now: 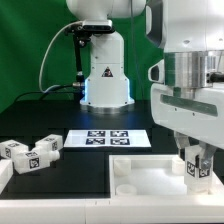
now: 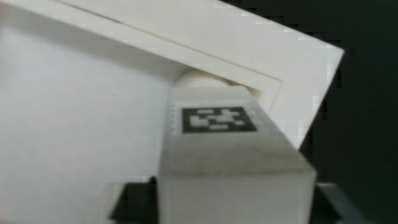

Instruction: Assemble one leg

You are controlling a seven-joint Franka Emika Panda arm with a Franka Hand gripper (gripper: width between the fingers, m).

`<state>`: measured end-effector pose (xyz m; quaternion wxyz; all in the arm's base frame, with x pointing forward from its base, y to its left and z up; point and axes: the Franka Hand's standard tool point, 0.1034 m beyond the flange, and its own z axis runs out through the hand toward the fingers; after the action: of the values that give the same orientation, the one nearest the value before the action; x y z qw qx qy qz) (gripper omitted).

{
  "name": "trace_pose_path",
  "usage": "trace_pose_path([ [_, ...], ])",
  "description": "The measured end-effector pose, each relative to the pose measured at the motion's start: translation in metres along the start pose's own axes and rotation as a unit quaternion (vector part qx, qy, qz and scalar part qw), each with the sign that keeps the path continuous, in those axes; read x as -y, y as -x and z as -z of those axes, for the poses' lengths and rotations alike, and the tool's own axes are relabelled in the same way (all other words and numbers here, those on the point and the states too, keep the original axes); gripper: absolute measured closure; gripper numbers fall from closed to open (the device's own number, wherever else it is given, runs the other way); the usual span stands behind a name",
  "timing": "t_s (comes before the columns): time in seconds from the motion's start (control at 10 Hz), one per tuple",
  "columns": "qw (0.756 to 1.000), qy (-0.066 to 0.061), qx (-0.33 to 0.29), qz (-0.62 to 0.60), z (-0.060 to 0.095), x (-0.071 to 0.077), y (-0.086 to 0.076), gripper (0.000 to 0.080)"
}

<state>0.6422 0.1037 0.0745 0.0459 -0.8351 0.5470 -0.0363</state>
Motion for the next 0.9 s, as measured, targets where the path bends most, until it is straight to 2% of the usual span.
trace_pose_path([
  [0.1, 0.998, -0.004, -0.001, 0.07, -0.001, 0.001, 0.006, 0.0423],
  [0.2, 0.988, -0.003, 0.0, 0.156, -0.001, 0.003, 0.013, 0.0248],
  [0.3, 0.969, -0.004, 0.001, 0.245, -0.001, 0.005, 0.017, 0.0167],
  [0.4, 0.954, -0.005, 0.002, 0.3, -0.001, 0.004, 0.016, 0.0167],
  [0.8, 0.916, -0.005, 0.0, 0.402, -0.001, 0.004, 0.015, 0.015],
  [0.9, 0.867, 0.001, -0.005, 0.498, -0.001, 0.004, 0.014, 0.015],
])
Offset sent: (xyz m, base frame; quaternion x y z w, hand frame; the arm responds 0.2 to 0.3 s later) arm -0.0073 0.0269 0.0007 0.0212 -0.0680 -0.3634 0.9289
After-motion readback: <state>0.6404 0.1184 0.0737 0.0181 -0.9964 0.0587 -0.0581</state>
